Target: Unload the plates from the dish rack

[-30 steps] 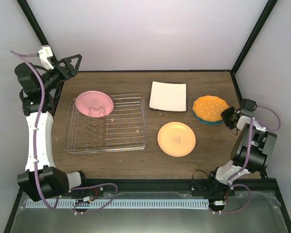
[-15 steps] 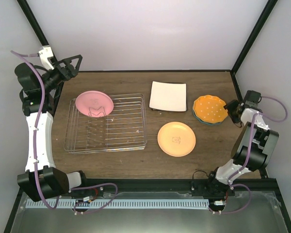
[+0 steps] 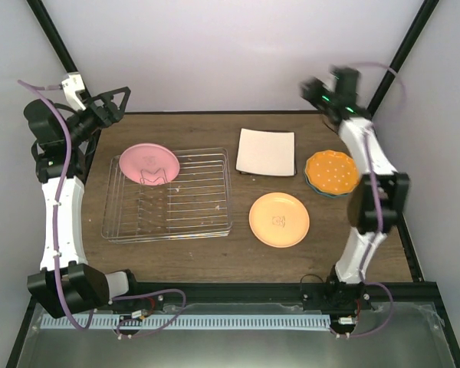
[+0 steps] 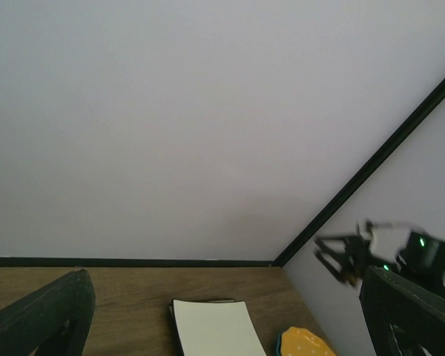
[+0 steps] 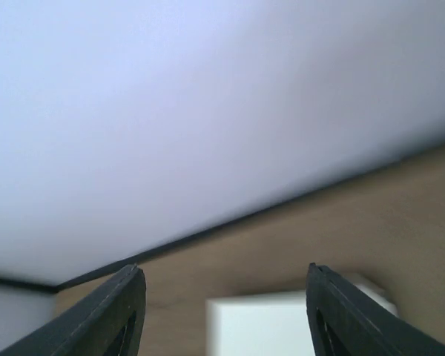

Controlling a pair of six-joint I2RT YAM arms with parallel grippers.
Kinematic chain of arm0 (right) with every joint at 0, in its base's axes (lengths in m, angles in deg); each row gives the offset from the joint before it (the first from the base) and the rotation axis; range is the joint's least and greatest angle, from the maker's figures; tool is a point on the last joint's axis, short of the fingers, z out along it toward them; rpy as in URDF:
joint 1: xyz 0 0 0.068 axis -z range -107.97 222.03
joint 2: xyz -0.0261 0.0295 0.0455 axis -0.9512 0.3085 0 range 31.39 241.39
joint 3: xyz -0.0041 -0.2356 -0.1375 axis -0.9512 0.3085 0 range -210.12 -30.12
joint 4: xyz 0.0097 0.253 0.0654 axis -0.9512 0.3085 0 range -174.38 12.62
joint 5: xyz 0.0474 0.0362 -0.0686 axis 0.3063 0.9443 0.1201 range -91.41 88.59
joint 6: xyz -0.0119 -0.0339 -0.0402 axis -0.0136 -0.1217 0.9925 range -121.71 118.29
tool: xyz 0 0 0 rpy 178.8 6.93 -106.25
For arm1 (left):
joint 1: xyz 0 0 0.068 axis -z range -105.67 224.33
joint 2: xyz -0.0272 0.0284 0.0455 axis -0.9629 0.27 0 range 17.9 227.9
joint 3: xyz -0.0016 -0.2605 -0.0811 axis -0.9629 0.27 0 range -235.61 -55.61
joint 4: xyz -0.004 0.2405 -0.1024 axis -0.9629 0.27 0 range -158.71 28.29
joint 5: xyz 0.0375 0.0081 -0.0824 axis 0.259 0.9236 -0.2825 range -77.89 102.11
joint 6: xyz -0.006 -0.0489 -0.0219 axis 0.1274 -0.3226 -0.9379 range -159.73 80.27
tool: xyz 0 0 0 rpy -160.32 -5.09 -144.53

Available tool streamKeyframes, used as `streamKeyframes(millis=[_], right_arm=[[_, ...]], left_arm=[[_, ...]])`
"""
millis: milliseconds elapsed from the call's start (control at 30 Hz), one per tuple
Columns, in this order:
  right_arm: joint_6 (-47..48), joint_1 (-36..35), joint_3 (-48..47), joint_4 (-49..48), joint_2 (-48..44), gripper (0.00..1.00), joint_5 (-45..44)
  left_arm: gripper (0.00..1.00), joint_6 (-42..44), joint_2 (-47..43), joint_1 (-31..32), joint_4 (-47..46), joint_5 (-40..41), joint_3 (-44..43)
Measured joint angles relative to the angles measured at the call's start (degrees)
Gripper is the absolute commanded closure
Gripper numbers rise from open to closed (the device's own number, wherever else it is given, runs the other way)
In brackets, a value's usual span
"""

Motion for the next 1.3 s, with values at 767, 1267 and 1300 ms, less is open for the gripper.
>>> streamKeyframes(millis=[767, 1267, 1300], right_arm=[[35.47, -40.28, -31.23, -14.56, 31.41, 0.37, 24.35], [42.38, -45.27, -28.63, -16.28, 31.36, 0.37, 29.20], [42.69, -45.51, -28.55, -16.31, 31.36, 0.37, 29.20]], left_arm=[[0.00, 4.59, -4.00, 0.00, 4.22, 0.87, 2.14], [0.00, 4.85, -4.37, 0.00, 4.96, 0.70, 3.39], [0.00, 4.85, -4.39, 0.00, 5.01, 0.70, 3.43]])
